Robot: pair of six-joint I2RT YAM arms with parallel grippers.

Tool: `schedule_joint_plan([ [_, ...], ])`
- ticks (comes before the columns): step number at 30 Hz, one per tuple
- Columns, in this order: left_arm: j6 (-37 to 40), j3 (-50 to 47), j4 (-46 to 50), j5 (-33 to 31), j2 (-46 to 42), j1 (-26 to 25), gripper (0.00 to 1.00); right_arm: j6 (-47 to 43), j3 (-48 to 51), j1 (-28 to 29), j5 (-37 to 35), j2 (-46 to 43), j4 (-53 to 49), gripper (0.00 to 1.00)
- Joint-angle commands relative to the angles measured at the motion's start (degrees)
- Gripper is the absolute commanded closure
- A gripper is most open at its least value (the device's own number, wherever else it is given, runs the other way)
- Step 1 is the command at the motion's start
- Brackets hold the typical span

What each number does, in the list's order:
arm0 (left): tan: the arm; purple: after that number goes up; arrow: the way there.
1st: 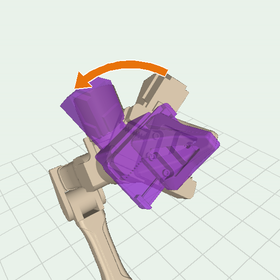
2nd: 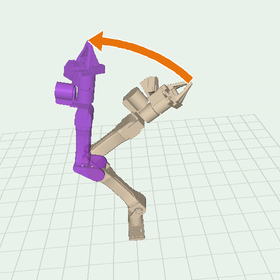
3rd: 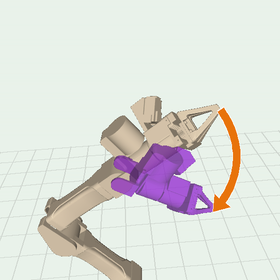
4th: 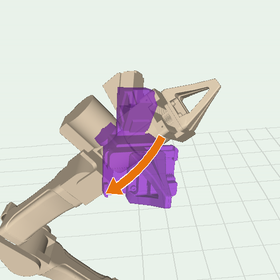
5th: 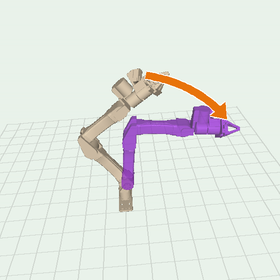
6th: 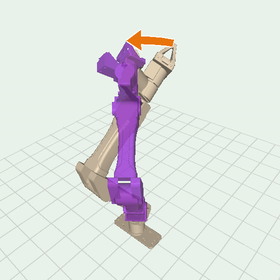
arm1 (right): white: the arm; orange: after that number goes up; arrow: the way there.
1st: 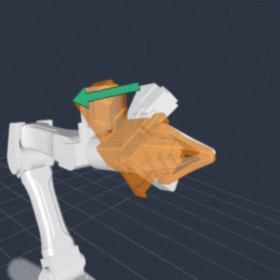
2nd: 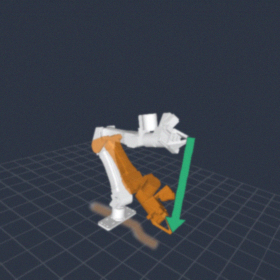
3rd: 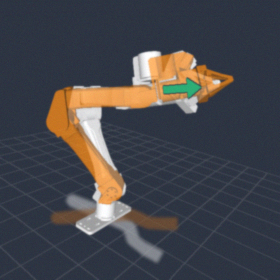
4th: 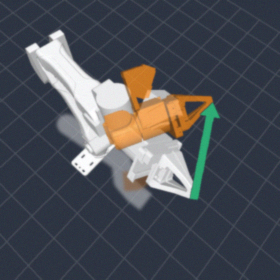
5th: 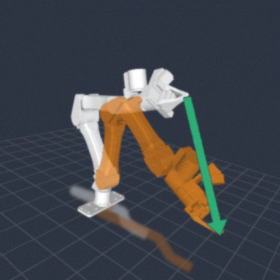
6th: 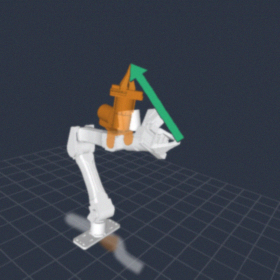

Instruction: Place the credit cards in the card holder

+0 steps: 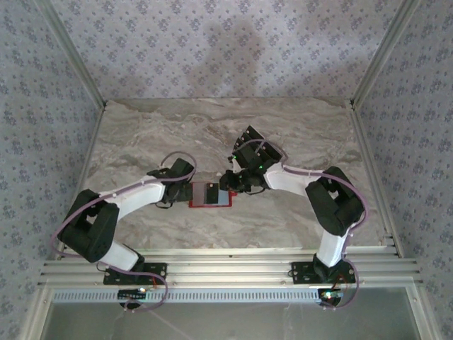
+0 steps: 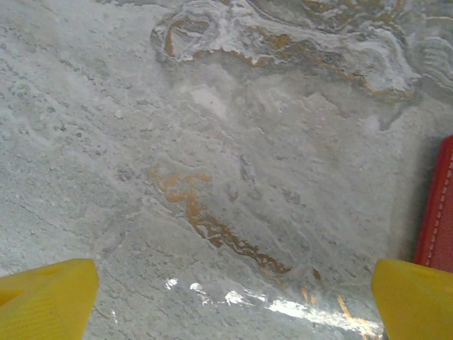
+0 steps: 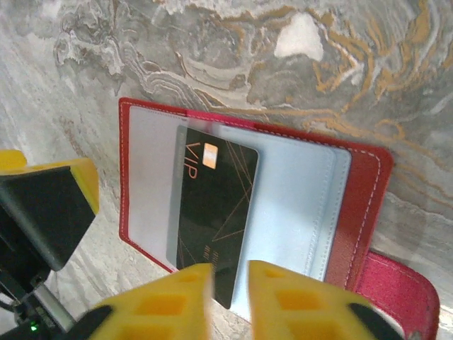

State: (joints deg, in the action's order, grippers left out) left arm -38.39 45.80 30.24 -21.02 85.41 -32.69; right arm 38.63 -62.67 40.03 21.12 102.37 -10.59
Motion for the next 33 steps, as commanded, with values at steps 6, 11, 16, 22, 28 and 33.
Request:
schedule_joint_plan([
  [6,-0.19,-0.83,-0.83,0.20,1.49,0.53,0.01,-5.69,-8.76,1.98,-7.01,5.11,-12.47,0.89],
  [11,-0.45,-1.22,-1.74,0.79,2.02,0.61,0.01,-6.00,-11.10,2.74,-7.33,8.27,-13.49,0.90],
  [16,-0.44,-1.66,-2.70,1.49,2.83,0.56,0.01,-5.98,-12.50,3.36,-7.11,10.38,-13.99,0.90],
  [22,-0.41,-2.29,-3.69,1.98,3.45,0.58,0.01,-6.00,-13.70,4.08,-6.50,11.75,-13.76,0.90],
  [28,-0.71,-2.73,-4.31,2.33,3.63,0.61,0.01,-5.50,-14.84,4.81,-5.85,12.68,-13.24,0.91],
  [33,-0.89,-2.91,-4.67,2.72,3.92,0.60,0.01,-5.28,-15.70,5.56,-5.26,13.37,-12.88,0.90],
])
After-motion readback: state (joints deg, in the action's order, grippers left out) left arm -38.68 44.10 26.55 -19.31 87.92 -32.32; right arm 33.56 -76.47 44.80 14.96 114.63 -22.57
